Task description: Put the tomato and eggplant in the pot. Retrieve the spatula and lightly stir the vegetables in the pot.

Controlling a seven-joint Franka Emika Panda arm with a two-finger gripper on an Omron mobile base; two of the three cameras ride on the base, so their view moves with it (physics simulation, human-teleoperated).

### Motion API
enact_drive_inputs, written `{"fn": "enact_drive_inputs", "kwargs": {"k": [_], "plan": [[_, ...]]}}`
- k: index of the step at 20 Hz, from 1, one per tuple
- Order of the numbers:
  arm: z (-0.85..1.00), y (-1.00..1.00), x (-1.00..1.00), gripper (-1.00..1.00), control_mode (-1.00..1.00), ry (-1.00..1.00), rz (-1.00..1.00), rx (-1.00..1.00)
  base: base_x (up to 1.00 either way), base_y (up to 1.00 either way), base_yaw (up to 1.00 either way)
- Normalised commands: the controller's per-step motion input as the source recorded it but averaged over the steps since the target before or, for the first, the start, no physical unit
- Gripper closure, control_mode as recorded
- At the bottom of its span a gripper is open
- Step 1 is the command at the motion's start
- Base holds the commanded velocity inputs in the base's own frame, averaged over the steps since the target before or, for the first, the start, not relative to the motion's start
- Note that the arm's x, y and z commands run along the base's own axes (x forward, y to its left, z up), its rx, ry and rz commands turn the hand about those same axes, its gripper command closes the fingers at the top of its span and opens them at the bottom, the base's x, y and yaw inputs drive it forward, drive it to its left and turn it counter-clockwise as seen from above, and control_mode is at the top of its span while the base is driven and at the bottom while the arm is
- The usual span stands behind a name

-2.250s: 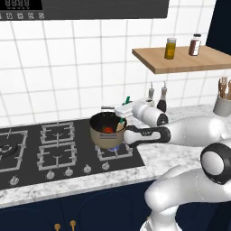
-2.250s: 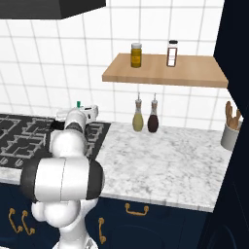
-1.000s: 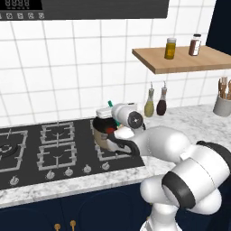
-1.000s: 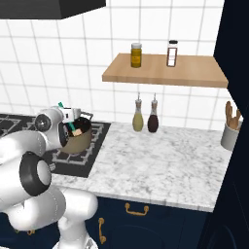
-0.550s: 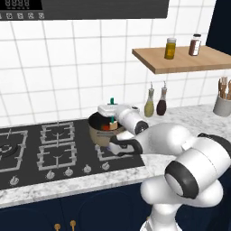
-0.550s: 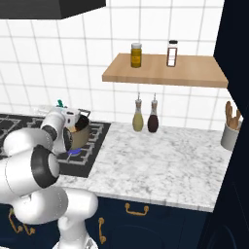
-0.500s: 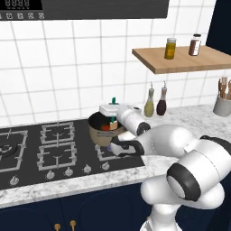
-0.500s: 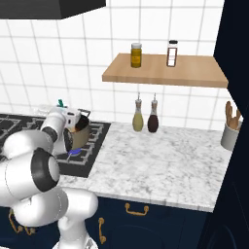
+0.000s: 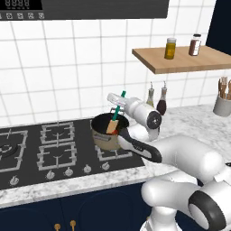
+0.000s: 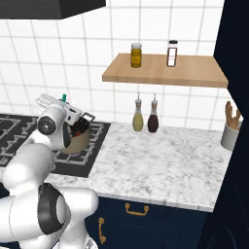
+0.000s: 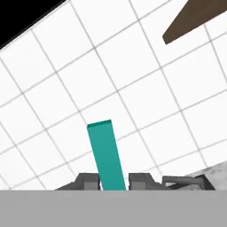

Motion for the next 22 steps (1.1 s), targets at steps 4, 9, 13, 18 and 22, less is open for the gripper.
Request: {"fn": "enact_drive_inputs", "kwargs": {"k": [4,9,13,18,22], "plan": [[-0.07,0.00,0.06,1.00,-1.00,0.12,0.00,0.03,0.00,0.00,0.00],[-0.30,-0.04,0.23,1.00,-1.00,-0.05,0.00,-0.07,0.00,0.00,0.00],[-0.55,0.00,0.06,1.00,-1.00,-0.25,0.00,-0.22,0.00,0.00,0.00],[-0.65,0.00,0.00,1.00,-1.00,-0.07,0.00,-0.10,0.00,0.00,0.00],[-0.49,0.05,0.00,1.00,-1.00,0.00,0.00,-0.02,0.00,0.00,0.00]]}}
